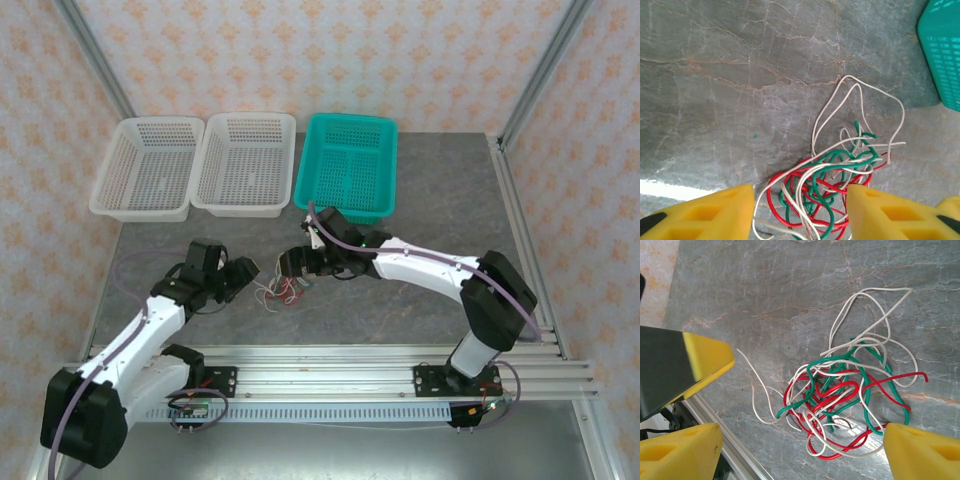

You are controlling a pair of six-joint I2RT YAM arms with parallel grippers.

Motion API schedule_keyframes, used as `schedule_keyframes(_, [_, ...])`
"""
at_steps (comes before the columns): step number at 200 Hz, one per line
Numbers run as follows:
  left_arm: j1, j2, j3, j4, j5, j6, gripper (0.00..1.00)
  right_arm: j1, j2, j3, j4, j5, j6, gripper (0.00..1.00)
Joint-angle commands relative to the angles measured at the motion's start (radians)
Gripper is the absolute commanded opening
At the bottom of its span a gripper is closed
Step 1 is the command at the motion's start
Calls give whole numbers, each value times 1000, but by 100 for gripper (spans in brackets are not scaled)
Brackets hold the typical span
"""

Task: Untangle the cables

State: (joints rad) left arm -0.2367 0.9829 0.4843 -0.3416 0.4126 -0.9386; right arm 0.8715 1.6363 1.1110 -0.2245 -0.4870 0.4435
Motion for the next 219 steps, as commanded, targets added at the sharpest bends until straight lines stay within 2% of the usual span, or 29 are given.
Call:
schedule_keyframes(1, [0,44,-22,97,1,-9,48,-1,1,43,-39,5,-18,84])
schedule_keyframes(22, [0,100,-27,131,-11,-14,31,0,-11,45,-42,14,-23,84])
schedule_keyframes(46, [-1,113,-39,166,-8,-28,0,0,-55,22,-33,64,-49,84])
schedule_keyframes(59, [-1,85,-41,158,-8,-17,0,6,-90,-7,3,100,-96,84])
schedule_keyframes(70, [-2,43,-41,153,2,11,0,31,-120,-42,62,185,-176,84])
schedule_keyframes(87, [-2,-32,-33,135,12,71,0,111,-151,-120,228,303,-407,84])
schedule_keyframes(106, [-2,-111,-17,90,1,121,0,194,-122,-197,429,305,-719,91])
schedule_keyframes(123, [-1,-157,-7,60,-10,133,0,226,-41,-172,470,283,-857,95])
schedule_keyframes(135, [-2,-178,-9,56,-4,131,0,228,39,-117,460,285,-863,93])
schedule_keyframes(147, [-2,-193,-11,59,6,126,0,228,119,-63,462,317,-842,86])
schedule_keyframes(156, [-3,-204,-15,63,12,121,0,228,173,-33,483,342,-806,78])
schedule_keyframes(161, [-4,-210,-17,67,16,117,0,228,212,-26,522,355,-780,67])
schedule_keyframes(168, [-4,-218,-21,74,20,112,0,228,244,-22,552,351,-779,60])
schedule_keyframes(192, [-4,-260,2,67,5,114,0,228,338,-38,633,368,-736,44])
schedule_keyframes(219, [0,-293,67,62,-139,155,0,227,358,-80,603,404,-664,38])
